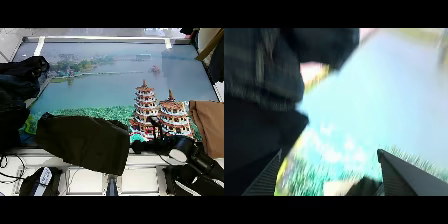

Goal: Fold the clothes and pants, and hang the long-sleeved shirts on hangers.

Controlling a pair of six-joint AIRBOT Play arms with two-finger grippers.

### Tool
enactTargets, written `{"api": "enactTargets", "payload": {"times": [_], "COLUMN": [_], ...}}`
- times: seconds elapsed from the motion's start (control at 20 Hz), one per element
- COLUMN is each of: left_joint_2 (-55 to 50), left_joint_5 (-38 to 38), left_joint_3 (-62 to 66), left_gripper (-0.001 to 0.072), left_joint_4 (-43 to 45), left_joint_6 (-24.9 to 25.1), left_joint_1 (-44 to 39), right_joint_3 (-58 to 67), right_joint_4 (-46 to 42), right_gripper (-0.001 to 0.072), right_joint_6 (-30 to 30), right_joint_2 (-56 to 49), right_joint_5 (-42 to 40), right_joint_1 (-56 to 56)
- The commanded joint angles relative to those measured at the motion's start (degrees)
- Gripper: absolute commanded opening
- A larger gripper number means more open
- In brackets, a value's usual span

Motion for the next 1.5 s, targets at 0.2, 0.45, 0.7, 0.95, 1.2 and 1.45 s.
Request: {"api": "enactTargets", "payload": {"times": [0.2,0.45,0.7,0.95,1.2,1.45], "left_joint_2": [1.7,1.7,1.7,1.7,1.7,1.7], "left_joint_5": [1.3,0.9,-0.4,-0.6,-0.6,-0.6], "left_joint_3": [2.4,2.4,2.4,2.4,2.4,2.4], "left_gripper": [0.0694,0.0694,0.0694,0.0694,0.0694,0.0694], "left_joint_4": [-6.6,-8.1,-8.1,-8.6,-8.6,-8.5], "left_joint_6": [-0.5,-0.5,-0.5,-0.5,-0.5,-0.5], "left_joint_1": [0.0,0.0,0.0,0.0,0.0,0.0], "right_joint_3": [-8.2,-8.2,-8.2,-8.2,-6.6,-1.0], "right_joint_4": [38.6,56.7,60.0,60.1,62.8,65.3], "right_gripper": [0.0577,0.0576,0.0577,0.0575,0.0574,0.0540], "right_joint_6": [-43.1,-68.1,-77.0,-78.3,-78.7,-78.7], "right_joint_2": [-8.1,-24.3,-33.0,-35.4,-39.0,-41.9], "right_joint_5": [-8.2,1.6,7.3,1.9,-0.6,-1.8], "right_joint_1": [-28.5,-30.4,-30.4,-29.7,-23.8,-18.2]}}
